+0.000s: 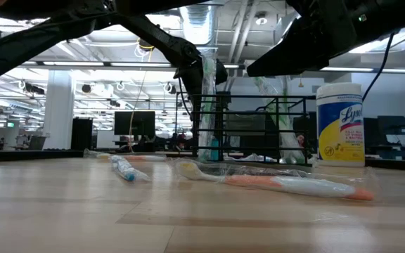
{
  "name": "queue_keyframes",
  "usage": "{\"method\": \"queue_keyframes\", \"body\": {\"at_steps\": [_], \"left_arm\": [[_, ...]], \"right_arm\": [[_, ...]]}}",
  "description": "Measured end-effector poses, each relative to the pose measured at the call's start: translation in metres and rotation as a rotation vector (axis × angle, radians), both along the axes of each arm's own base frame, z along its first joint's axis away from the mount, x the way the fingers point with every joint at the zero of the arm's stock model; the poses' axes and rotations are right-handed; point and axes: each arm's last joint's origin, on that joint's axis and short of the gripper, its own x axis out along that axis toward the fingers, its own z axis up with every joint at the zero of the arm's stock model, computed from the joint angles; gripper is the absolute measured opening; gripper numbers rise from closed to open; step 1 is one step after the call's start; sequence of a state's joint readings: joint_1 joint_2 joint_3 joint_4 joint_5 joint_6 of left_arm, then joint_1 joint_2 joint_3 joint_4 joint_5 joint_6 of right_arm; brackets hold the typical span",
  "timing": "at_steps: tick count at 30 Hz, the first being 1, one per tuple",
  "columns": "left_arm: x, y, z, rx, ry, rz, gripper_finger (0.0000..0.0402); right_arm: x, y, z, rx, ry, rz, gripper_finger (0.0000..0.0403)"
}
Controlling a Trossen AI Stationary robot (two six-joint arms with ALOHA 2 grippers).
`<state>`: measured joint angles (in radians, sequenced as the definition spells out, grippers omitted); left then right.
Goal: Pick & Place toothbrushing station
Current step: Put the blue mouthwash into the wire organizer
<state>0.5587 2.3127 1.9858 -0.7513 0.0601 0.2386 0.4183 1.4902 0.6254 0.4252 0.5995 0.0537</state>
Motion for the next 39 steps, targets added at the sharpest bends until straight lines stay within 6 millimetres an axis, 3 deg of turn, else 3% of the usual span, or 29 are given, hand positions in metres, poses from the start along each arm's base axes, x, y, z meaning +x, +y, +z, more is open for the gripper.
{"method": "queue_keyframes", "body": {"at_steps": [5, 9, 17, 24, 29, 36, 39], "left_arm": [[0.000, 0.000, 0.000, 0.002, -0.004, -0.001, 0.0090], [0.000, 0.000, 0.001, 0.001, -0.004, -0.001, 0.0085], [0.000, 0.000, -0.001, -0.002, 0.002, -0.001, 0.0140], [-0.003, -0.002, -0.013, -0.016, 0.026, -0.001, 0.0143], [-0.006, -0.004, -0.021, -0.027, 0.041, -0.023, 0.0128], [-0.006, -0.003, -0.022, -0.062, 0.013, -0.041, 0.0078], [-0.006, -0.003, -0.022, -0.061, 0.012, -0.041, 0.0081]], "right_arm": [[0.000, 0.000, 0.000, -0.001, 0.002, 0.000, 0.0103], [0.000, 0.000, 0.000, -0.001, 0.003, 0.000, 0.0103], [0.000, 0.000, -0.001, 0.019, 0.006, -0.010, 0.0103], [-0.001, 0.000, -0.002, 0.015, 0.014, -0.010, 0.0103], [-0.001, -0.001, -0.002, 0.014, 0.017, -0.010, 0.0103], [-0.001, 0.000, -0.002, 0.014, 0.017, -0.010, 0.0103], [-0.001, 0.000, -0.002, 0.014, 0.017, -0.010, 0.0103]]}}
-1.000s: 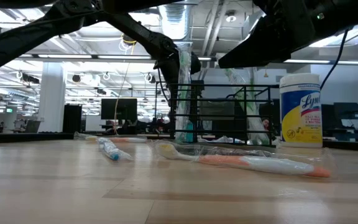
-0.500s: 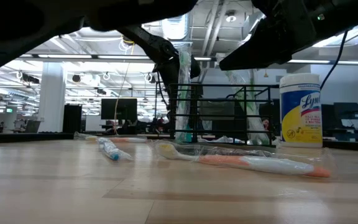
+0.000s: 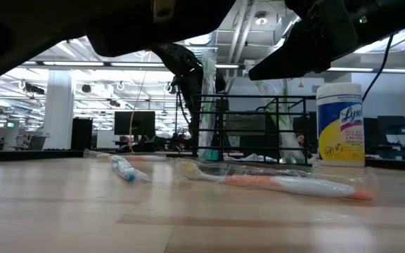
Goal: Pick & Place toothbrushing station
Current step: Put the blue mouthwash into the wire organizer
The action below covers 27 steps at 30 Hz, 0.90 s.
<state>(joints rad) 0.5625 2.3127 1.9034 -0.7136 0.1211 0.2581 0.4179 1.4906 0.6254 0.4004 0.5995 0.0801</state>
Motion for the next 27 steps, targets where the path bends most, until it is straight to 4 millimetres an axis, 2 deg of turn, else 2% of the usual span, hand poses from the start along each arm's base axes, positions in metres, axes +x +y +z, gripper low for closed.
{"method": "queue_keyframes", "body": {"at_steps": [4, 11, 20, 27], "left_arm": [[0.000, 0.000, 0.000, 0.000, 0.001, 0.000, 0.0094], [-0.002, -0.001, 0.003, -0.006, 0.010, 0.000, 0.0078], [-0.011, -0.017, 0.033, -0.020, 0.042, -0.015, 0.0080], [-0.008, -0.044, 0.070, 0.018, -0.025, -0.071, 0.0085]], "right_arm": [[0.000, 0.000, 0.000, 0.000, 0.000, 0.000, 0.0103], [0.000, 0.000, 0.000, -0.001, 0.002, 0.000, 0.0103], [0.000, -0.001, 0.000, -0.001, 0.003, -0.002, 0.0103], [0.000, -0.001, 0.000, -0.002, 0.002, -0.004, 0.0103]]}}
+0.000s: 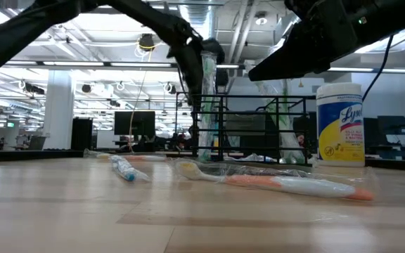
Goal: Pick & Place toothbrushing station
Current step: Put the blue mouthwash into the wire organizer
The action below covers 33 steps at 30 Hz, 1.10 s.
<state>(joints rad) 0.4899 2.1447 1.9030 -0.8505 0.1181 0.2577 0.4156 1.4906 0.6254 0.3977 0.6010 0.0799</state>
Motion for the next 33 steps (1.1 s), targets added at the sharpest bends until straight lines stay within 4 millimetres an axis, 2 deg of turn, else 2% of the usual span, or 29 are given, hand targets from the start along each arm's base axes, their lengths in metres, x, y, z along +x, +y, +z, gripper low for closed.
{"method": "queue_keyframes", "body": {"at_steps": [3, 10, 19, 33], "left_arm": [[0.001, -0.014, 0.015, 0.015, -0.027, -0.027, 0.0082], [0.004, -0.049, 0.034, 0.014, -0.032, -0.099, 0.0083], [0.013, -0.085, 0.032, -0.020, 0.006, -0.153, 0.0084], [0.021, -0.125, 0.031, -0.087, 0.024, -0.129, 0.0083]], "right_arm": [[0.001, -0.002, 0.000, 0.000, 0.000, -0.006, 0.0103], [0.001, -0.002, 0.000, 0.000, 0.001, -0.008, 0.0103], [0.001, -0.002, 0.000, -0.001, 0.001, -0.009, 0.0103], [0.001, -0.002, 0.000, -0.001, 0.001, -0.008, 0.0103]]}}
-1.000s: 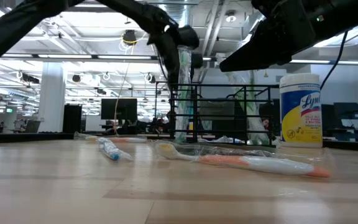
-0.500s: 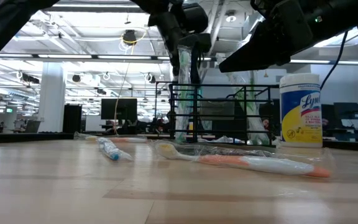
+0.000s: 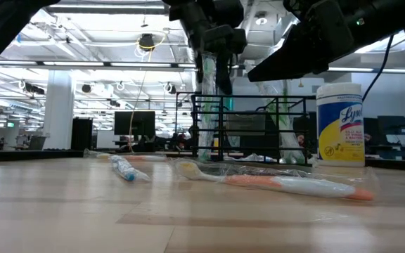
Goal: Pick & Place toothbrushing station
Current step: Put the blue mouthwash into the wire organizer
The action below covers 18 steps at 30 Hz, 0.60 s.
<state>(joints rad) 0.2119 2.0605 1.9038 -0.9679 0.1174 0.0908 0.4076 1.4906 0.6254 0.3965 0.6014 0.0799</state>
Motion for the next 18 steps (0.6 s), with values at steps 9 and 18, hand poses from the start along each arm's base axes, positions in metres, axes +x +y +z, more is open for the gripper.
{"method": "queue_keyframes", "body": {"at_steps": [9, 18], "left_arm": [[0.003, -0.020, 0.000, -0.025, 0.011, -0.007, 0.0085], [0.004, -0.033, 0.000, -0.026, 0.014, -0.037, 0.0085]], "right_arm": [[0.000, 0.000, 0.000, 0.000, 0.000, 0.000, 0.0103], [0.000, 0.000, 0.000, 0.001, 0.000, 0.001, 0.0103]]}}
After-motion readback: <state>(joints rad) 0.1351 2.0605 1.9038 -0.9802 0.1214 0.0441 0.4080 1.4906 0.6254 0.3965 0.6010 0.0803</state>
